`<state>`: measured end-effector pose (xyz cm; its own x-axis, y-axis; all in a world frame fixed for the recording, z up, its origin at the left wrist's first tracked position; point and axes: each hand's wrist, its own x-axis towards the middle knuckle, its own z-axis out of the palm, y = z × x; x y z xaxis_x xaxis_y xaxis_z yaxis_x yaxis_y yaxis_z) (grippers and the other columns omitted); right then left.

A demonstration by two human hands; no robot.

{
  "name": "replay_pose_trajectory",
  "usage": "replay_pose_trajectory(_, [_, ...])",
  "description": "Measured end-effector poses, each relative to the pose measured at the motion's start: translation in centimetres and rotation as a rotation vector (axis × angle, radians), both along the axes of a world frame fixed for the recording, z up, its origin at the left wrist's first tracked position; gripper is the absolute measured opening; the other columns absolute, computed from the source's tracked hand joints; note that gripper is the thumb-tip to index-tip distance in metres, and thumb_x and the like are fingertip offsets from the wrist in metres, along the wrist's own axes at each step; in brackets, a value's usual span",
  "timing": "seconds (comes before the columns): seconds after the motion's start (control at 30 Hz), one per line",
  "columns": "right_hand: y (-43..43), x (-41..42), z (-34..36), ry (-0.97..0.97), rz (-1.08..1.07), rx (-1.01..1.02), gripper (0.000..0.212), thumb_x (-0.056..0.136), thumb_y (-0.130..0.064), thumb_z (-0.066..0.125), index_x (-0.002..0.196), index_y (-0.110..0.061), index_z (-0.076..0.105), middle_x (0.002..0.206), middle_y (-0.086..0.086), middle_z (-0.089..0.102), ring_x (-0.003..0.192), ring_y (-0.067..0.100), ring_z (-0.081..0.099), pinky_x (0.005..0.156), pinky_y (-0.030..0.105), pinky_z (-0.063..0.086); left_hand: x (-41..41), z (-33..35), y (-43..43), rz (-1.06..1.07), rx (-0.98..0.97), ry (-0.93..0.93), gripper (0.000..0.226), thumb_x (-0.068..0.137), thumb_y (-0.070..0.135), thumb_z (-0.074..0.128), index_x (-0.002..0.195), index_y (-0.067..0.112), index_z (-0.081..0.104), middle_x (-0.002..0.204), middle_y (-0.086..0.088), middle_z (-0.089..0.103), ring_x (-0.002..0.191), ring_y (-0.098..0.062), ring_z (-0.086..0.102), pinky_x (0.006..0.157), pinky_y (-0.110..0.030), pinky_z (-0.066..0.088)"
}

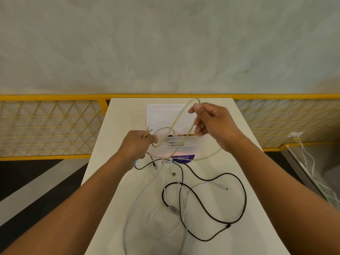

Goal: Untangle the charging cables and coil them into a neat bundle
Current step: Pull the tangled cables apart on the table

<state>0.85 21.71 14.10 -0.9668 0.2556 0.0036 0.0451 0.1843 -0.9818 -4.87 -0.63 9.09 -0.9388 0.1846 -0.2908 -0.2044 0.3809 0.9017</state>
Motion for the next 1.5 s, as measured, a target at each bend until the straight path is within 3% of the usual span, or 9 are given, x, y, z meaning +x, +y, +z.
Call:
replay_pose_trajectory(0.27, [0.0, -0.1, 2.4, 0.184, 0.028, -0.194, 0.025, 0.104, -0.029, 0.053, 0.096, -0.012, 0.07, 0.085, 0.008, 0.065, 0.073, 0.031, 0.068, 0.066, 0.034, 0.056, -0.7, 0.1, -0.1, -0.012, 0.018, -0.072, 0.025, 0.096, 0.021, 0.062, 0.083, 0.004, 0.074, 0.063, -0.001, 0.026, 0.054, -0.017, 0.021, 0.042, -0.023, 0.025])
replay_pose_trajectory(0.4, [0.4, -0.2, 2.5, 0.287, -0.162, -0.087, 0.021, 0.101, -0.032, 0.059, 0.096, -0.018, 0.074, 0.073, 0.002, 0.057, 0.054, 0.019, 0.052, 0.053, 0.027, 0.046, -0.8, 0.4, -0.1, -0.032, 0.029, -0.082, 0.028, 0.097, 0.022, 0.06, 0.081, 0.005, 0.074, 0.064, -0.002, 0.025, 0.054, -0.017, 0.02, 0.043, -0.024, 0.022])
replay_pose_trajectory(0.57, [1.8, -0.5, 2.7, 0.36, -0.394, -0.026, 0.013, 0.096, -0.035, 0.066, 0.097, -0.025, 0.076, 0.067, -0.011, 0.053, 0.059, 0.013, 0.044, 0.055, 0.023, 0.043, -1.0, 0.7, 0.6, -0.032, 0.029, -0.081, 0.031, 0.099, 0.024, 0.056, 0.083, 0.004, 0.073, 0.064, -0.003, 0.025, 0.054, -0.017, 0.021, 0.046, -0.026, 0.023])
replay_pose_trajectory(0.77, [4.0, -0.6, 0.2, 0.166, -0.548, 0.218, 0.031, 0.089, -0.058, 0.066, 0.088, -0.028, 0.075, 0.045, -0.018, 0.039, 0.051, 0.009, 0.035, 0.06, 0.028, 0.038, -1.1, 0.6, 1.1, -0.051, -0.019, -0.078, 0.03, 0.097, 0.023, 0.056, 0.078, 0.006, 0.072, 0.061, -0.002, 0.028, 0.051, -0.018, 0.024, 0.047, -0.025, 0.026])
replay_pose_trajectory(0.9, [4.8, -0.2, 0.4, 0.122, -0.587, 0.173, 0.041, 0.086, -0.062, 0.067, 0.096, -0.023, 0.074, 0.057, -0.015, 0.06, 0.046, 0.006, 0.048, 0.05, 0.025, 0.043, -1.2, 0.6, 1.2, -0.045, -0.027, -0.086, 0.03, 0.096, 0.022, 0.056, 0.077, 0.005, 0.071, 0.061, -0.003, 0.028, 0.052, -0.018, 0.024, 0.047, -0.025, 0.026])
replay_pose_trajectory(1.07, [6.2, -1.2, 0.5, 0.063, -0.55, -0.018, 0.024, 0.089, -0.03, 0.073, 0.111, -0.021, 0.071, 0.08, -0.005, 0.071, 0.063, 0.016, 0.069, 0.058, 0.029, 0.054, -1.2, 0.5, 2.0, -0.084, -0.05, -0.089, 0.027, 0.095, 0.023, 0.059, 0.082, 0.003, 0.072, 0.057, -0.002, 0.028, 0.049, -0.018, 0.024, 0.047, -0.025, 0.027])
replay_pose_trajectory(1.13, [7.1, -1.7, 0.0, 0.026, -0.522, -0.172, 0.015, 0.086, -0.016, 0.065, 0.1, -0.017, 0.07, 0.088, -0.001, 0.07, 0.069, 0.022, 0.069, 0.062, 0.032, 0.053, -1.2, 0.3, 2.3, -0.106, -0.059, -0.084, 0.032, 0.095, 0.03, 0.063, 0.084, 0.002, 0.072, 0.052, 0.002, 0.029, 0.048, -0.017, 0.024, 0.047, -0.025, 0.028])
replay_pose_trajectory(1.3, [9.8, -3.1, -4.1, -0.151, -0.514, -0.315, 0.014, 0.085, -0.023, 0.056, 0.092, -0.011, 0.061, 0.102, 0.008, 0.064, 0.064, 0.022, 0.063, 0.06, 0.031, 0.047, -1.1, -0.2, 2.1, -0.104, -0.095, -0.062, 0.043, 0.1, 0.041, 0.056, 0.083, 0.005, 0.071, 0.052, 0.001, 0.028, 0.048, -0.017, 0.024, 0.049, -0.026, 0.027])
replay_pose_trajectory(1.5, [12.5, -1.8, -12.2, -0.527, -0.555, -0.13, 0.02, 0.098, -0.022, 0.047, 0.107, -0.009, 0.06, 0.099, 0.006, 0.063, 0.065, 0.023, 0.063, 0.061, 0.032, 0.046, -1.7, 0.0, -0.1, 0.021, -0.111, -0.02, 0.038, 0.102, 0.039, 0.05, 0.084, 0.014, 0.071, 0.055, -0.001, 0.031, 0.052, -0.019, 0.026, 0.054, -0.027, 0.028])
